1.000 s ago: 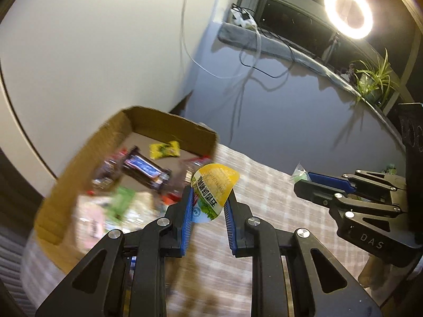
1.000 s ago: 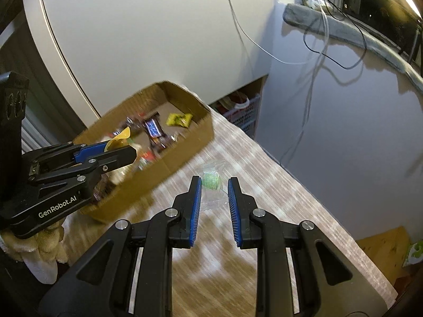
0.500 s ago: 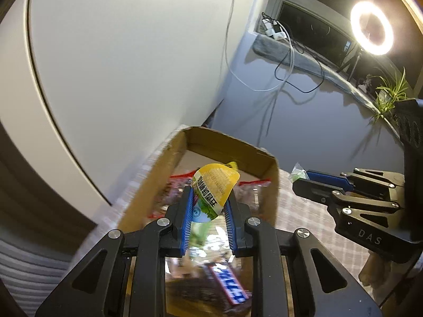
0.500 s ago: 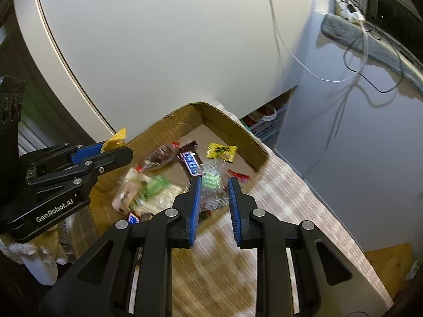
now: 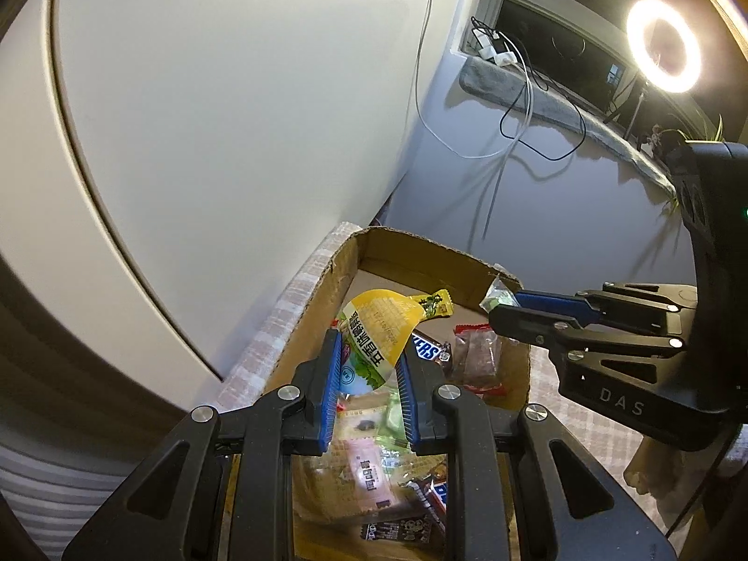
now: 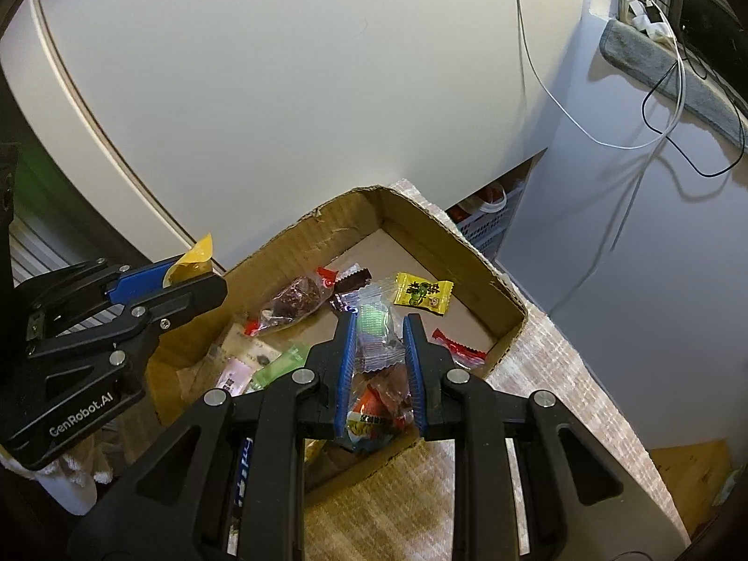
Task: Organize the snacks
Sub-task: 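Carry both snacks into the box and open both tools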
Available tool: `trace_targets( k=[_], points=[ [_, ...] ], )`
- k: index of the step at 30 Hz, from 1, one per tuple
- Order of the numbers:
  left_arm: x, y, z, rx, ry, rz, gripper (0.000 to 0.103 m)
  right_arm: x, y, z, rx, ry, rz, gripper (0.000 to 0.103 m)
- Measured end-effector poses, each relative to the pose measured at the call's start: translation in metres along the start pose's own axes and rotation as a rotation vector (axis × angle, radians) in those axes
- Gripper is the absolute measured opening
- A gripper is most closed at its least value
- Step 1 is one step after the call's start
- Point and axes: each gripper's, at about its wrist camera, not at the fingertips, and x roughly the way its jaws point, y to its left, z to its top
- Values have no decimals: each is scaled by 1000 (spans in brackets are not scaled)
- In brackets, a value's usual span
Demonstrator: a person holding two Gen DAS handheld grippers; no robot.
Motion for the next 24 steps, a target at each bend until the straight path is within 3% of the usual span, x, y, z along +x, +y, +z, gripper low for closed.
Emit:
trace_targets(
  k=[24],
  points=[
    [17, -2, 7, 21, 36, 4, 22, 14, -11, 8, 26, 25, 2, 22]
  ],
)
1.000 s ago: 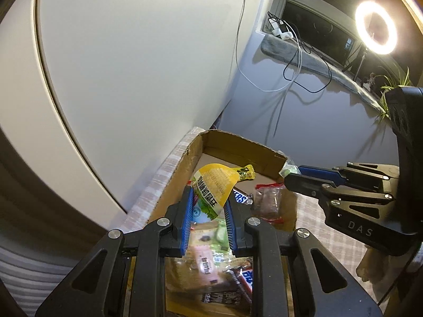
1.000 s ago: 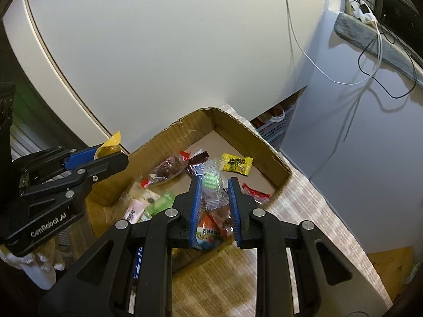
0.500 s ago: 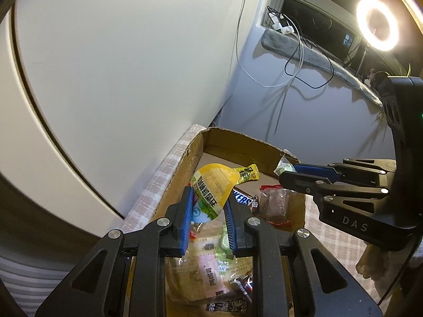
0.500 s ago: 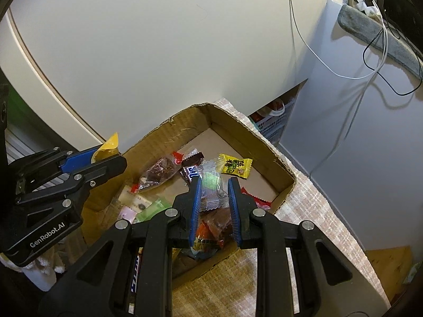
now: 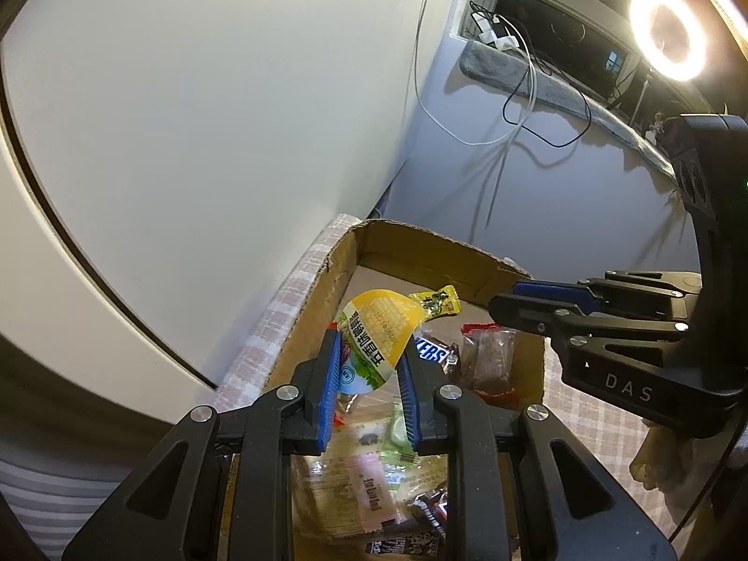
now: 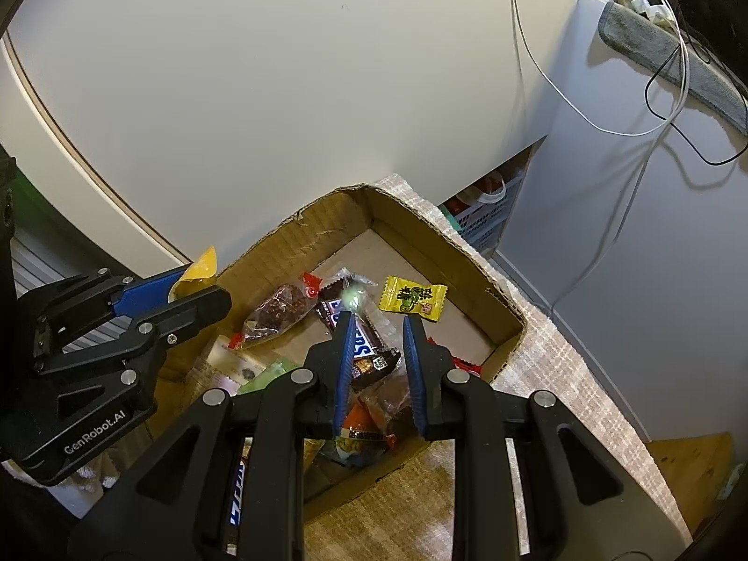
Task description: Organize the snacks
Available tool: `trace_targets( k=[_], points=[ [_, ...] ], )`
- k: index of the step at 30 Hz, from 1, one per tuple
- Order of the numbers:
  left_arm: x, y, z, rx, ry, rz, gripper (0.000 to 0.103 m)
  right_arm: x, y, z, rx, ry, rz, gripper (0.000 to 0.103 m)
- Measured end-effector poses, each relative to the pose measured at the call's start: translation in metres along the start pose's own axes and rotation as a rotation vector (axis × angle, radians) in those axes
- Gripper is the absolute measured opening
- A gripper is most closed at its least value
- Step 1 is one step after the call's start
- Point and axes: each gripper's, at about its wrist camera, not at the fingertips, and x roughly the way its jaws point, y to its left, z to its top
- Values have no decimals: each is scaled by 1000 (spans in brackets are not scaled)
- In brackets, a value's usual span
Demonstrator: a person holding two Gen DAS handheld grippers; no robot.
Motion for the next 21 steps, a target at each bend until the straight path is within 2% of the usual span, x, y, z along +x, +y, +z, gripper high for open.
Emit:
trace_targets(
  k=[1, 3, 5, 12, 16, 21],
  points=[
    [0, -1, 0, 4, 1, 1, 23, 0, 0, 0, 1, 0, 0, 22],
    [1, -3, 0, 9, 0, 0, 30, -1, -1, -1, 3, -1, -4, 30],
    [0, -3, 0, 9, -2, -1, 34, -3, -3, -2, 6, -8, -13, 45],
    [-7, -4, -1, 17, -9, 2, 34, -16, -4, -5, 17, -29, -23, 48],
    [-15, -6, -2, 19, -19, 7, 34, -27, -2, -6, 17, -48, -21, 55],
    [-27, -9, -3, 23, -30, 13, 36, -44, 2, -10, 21, -81, -21, 58]
  ],
)
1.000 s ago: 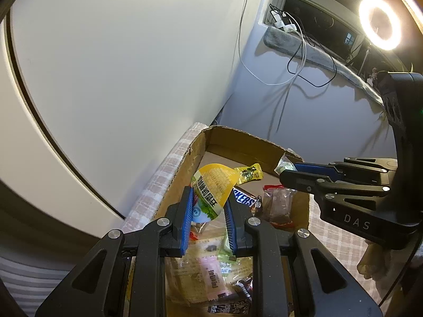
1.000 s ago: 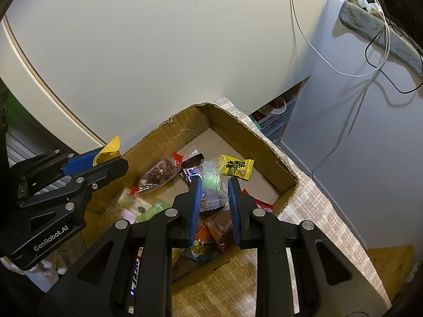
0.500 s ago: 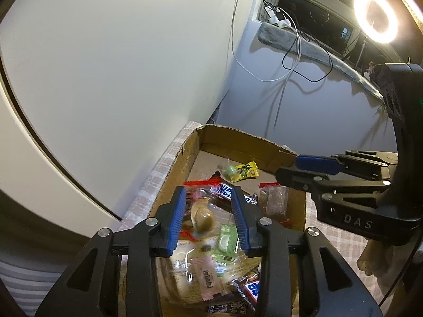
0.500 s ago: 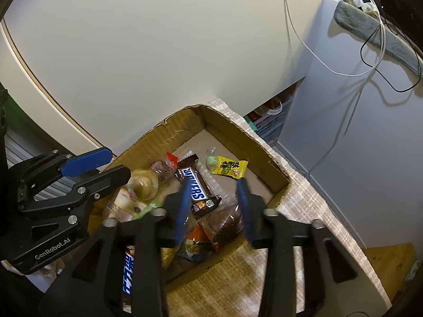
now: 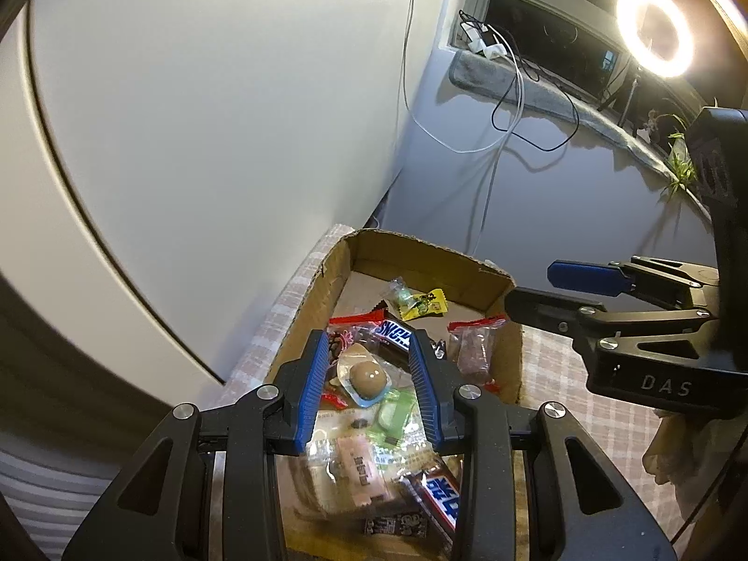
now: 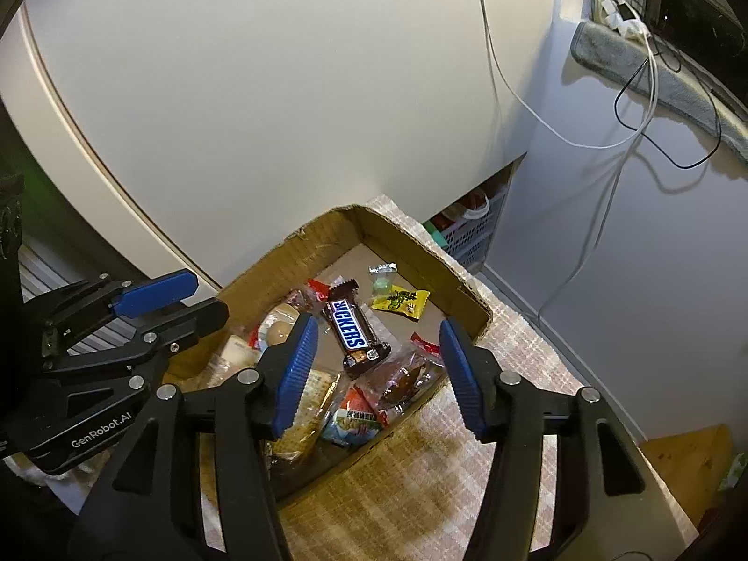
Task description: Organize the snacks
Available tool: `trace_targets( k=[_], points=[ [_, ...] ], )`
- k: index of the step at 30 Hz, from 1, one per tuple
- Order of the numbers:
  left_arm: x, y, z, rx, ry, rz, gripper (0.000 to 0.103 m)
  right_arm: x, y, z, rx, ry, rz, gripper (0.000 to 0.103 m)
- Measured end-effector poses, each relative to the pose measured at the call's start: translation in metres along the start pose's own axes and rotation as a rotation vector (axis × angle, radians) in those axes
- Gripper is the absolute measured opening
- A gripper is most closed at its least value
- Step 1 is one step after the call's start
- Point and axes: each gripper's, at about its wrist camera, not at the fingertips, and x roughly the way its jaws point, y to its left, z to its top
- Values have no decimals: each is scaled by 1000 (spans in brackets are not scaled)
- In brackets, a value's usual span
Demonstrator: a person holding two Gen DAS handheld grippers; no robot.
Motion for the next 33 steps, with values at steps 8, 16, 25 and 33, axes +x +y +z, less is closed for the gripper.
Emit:
trace_targets(
  k=[8, 16, 25, 33],
  points=[
    [-32, -4, -1, 3, -38, 20, 53, -33, 3, -15, 48, -46, -6, 76],
    [-59, -9, -15, 12, -50, 42, 65, -69, 7, -37, 71, -90, -31, 85],
    [-86, -13, -34, 14, -48, 70, 70, -96, 22, -61, 82, -107, -63, 86],
    [-109, -16, -44, 12, -66, 84, 70, -113, 32, -78, 118, -132, -76, 86]
  ],
)
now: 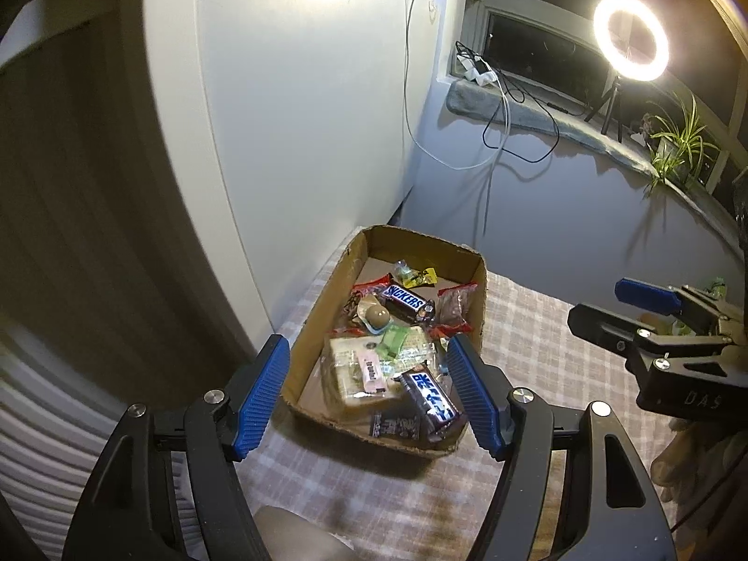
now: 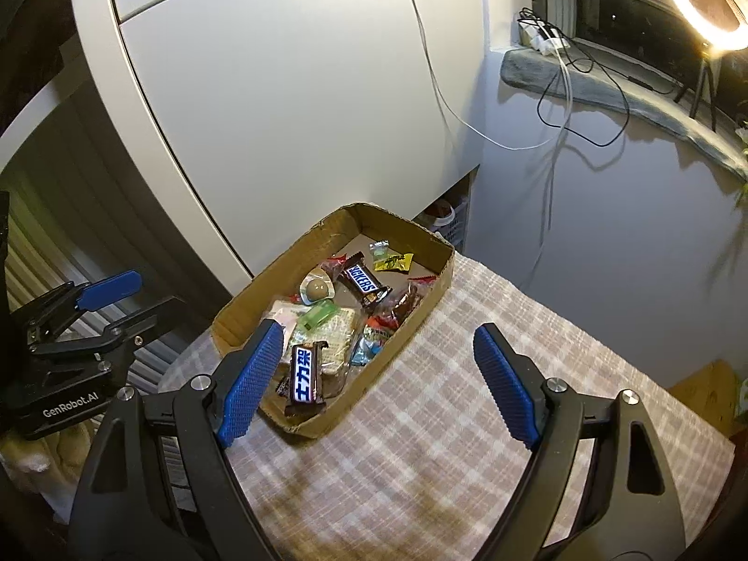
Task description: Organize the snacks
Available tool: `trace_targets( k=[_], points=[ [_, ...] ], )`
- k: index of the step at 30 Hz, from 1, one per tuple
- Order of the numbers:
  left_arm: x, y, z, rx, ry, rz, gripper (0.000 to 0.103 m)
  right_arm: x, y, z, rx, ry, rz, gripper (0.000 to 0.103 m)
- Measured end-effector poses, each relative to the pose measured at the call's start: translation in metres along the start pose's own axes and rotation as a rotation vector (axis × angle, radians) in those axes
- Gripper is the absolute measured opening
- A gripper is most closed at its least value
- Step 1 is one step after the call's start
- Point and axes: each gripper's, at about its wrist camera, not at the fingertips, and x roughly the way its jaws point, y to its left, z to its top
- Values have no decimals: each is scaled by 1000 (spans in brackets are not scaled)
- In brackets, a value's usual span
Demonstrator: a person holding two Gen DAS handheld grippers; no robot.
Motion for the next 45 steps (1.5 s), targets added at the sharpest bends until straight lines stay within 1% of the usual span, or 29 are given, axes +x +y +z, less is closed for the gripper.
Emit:
trace_targets(
  k=[9, 45],
  points=[
    [-19, -1, -7, -8, -15, 2, 70, -15, 3, -8, -6, -10, -4, 86],
    [-26, 2, -11, -13, -24, 7, 70, -25, 7, -14, 5, -9, -15, 86]
  ],
)
